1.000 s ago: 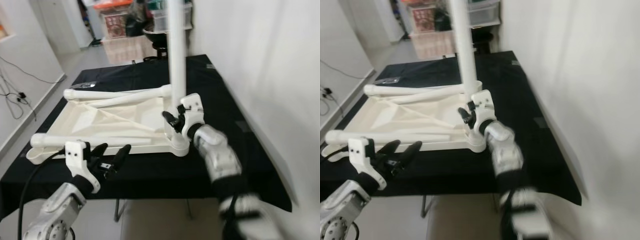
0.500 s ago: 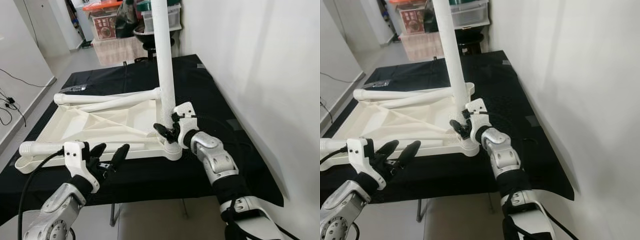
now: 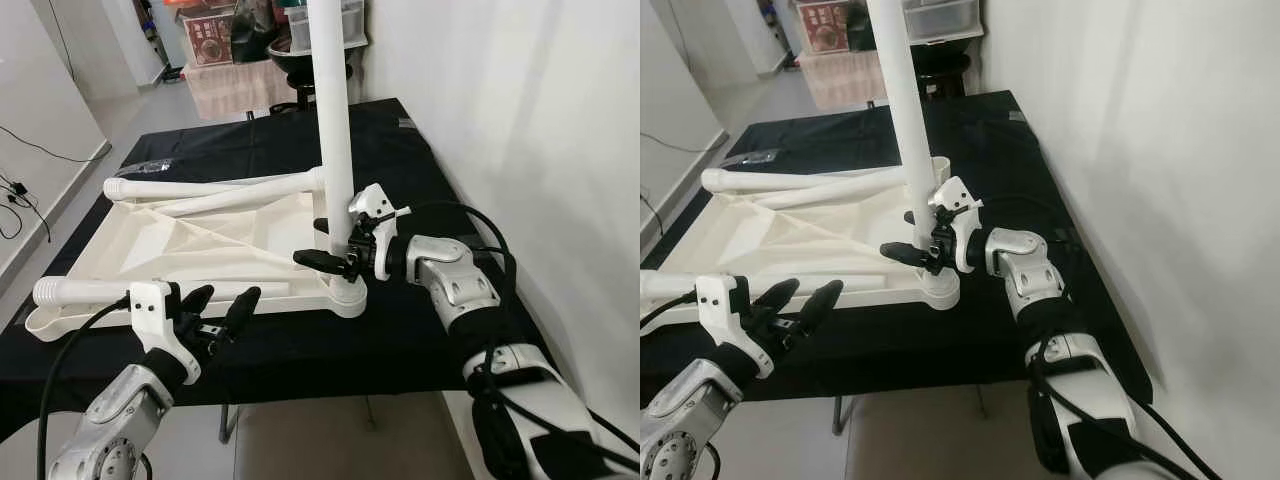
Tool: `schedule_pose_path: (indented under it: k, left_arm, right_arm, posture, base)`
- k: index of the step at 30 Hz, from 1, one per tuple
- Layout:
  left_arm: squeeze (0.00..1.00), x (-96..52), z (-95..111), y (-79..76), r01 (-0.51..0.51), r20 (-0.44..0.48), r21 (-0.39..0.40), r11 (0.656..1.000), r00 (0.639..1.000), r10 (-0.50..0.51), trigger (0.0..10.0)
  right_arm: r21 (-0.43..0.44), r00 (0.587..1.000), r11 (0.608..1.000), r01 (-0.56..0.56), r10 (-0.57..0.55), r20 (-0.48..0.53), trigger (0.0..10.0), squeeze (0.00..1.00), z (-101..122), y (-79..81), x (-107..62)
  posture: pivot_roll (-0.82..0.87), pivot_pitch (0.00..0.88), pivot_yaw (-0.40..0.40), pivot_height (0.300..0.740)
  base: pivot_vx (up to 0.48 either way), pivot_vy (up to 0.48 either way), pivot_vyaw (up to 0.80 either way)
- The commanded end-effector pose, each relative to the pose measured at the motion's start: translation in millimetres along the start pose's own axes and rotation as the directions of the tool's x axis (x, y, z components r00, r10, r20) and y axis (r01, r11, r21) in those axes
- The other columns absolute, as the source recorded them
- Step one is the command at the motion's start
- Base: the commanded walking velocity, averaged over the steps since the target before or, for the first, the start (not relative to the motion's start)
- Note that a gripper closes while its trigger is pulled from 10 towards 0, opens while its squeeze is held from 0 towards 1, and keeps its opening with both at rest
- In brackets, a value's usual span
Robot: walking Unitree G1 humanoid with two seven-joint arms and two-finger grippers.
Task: Building children table
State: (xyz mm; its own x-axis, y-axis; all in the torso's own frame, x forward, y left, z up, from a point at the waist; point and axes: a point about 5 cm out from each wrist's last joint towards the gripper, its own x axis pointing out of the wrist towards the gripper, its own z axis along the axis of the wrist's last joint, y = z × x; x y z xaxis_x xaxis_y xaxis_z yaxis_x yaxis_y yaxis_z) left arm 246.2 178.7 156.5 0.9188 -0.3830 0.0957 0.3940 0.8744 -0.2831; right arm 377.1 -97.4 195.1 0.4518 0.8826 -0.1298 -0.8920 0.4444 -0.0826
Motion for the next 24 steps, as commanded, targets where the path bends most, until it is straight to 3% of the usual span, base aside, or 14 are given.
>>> schedule_pose_path:
  k: [1,8,10,13,14,16,17,18,21,24]
  left_arm:
    - [0.00,-1.6,0.1,0.6,-0.009,-0.002,0.007,1.000,1.000,0.009,10.0]
    - [0.00,-1.8,0.3,0.0,-0.009,0.001,0.005,1.000,1.000,0.009,10.0]
    - [0.00,-2.4,0.5,0.1,-0.009,0.001,0.005,1.000,1.000,0.009,10.0]
    - [0.00,-3.1,0.9,0.3,-0.008,0.001,0.005,1.000,1.000,0.008,10.0]
    - [0.00,-4.0,3.2,2.7,-0.012,0.002,0.008,1.000,1.000,0.012,10.0]
    - [0.00,-4.0,3.2,2.7,-0.012,0.002,0.008,1.000,1.000,0.012,10.0]
    - [0.00,-4.1,4.1,3.3,-0.013,0.002,0.009,1.000,1.000,0.013,10.0]
    - [0.00,-4.4,3.8,4.4,-0.013,-0.001,0.011,1.000,1.000,0.013,10.0]
    - [0.00,-4.0,3.2,5.3,-0.009,-0.007,0.004,1.000,1.000,0.010,10.0]
    - [0.00,-1.6,2.7,5.1,0.007,-0.015,0.001,1.000,1.000,-0.007,10.0]
  right_arm:
    - [-0.006,0.998,0.998,-0.061,0.062,0.019,0.0,0.00,5.0,5.3,9.4]
    - [0.001,0.999,0.999,-0.041,0.041,0.007,0.0,0.00,0.1,0.0,0.7]
    - [-0.039,0.995,0.996,0.080,-0.082,-0.057,0.0,0.00,-9.9,-3.6,-5.2]
    - [-0.049,0.986,0.989,0.138,-0.142,-0.082,0.0,0.00,-13.8,-4.4,-6.5]
    - [0.047,0.850,0.855,0.517,-0.505,-0.149,0.0,0.00,-35.3,19.0,2.9]
    - [0.047,0.850,0.855,0.517,-0.505,-0.149,0.0,0.00,-35.3,19.0,2.9]
    - [0.108,0.818,0.815,0.569,-0.547,-0.178,0.0,0.00,-42.4,40.5,2.8]
    - [0.053,0.813,0.816,0.575,-0.563,-0.151,0.0,0.00,-38.7,53.2,3.5]
    - [0.057,0.823,0.826,0.561,-0.550,-0.143,0.0,0.00,-37.6,53.9,5.0]
    - [0.020,0.830,0.837,0.546,-0.538,-0.148,0.0,0.00,-38.5,38.6,11.7]
  posture:
    - [-0.03,0.036,0.099,0.740]
    - [-0.04,0.045,0.097,0.740]
    - [-0.04,0.049,0.086,0.740]
    - [-0.04,0.053,0.085,0.740]
    - [-0.05,0.070,0.126,0.740]
    - [-0.05,0.070,0.126,0.740]
    - [-0.05,0.070,0.126,0.740]
    - [-0.07,0.054,0.142,0.740]
    - [-0.07,0.053,0.145,0.740]
    - [-0.06,0.052,0.130,0.740]
  base:
    - [0.000,0.000,0.00]
    - [0.000,0.000,0.00]
    - [0.000,0.000,0.00]
    - [0.000,0.000,0.00]
    - [0.000,0.000,0.00]
    - [0.000,0.000,0.00]
    - [0.000,0.000,0.00]
    - [0.000,0.000,0.00]
    - [0.000,0.000,0.00]
    - [0.000,0.000,0.00]
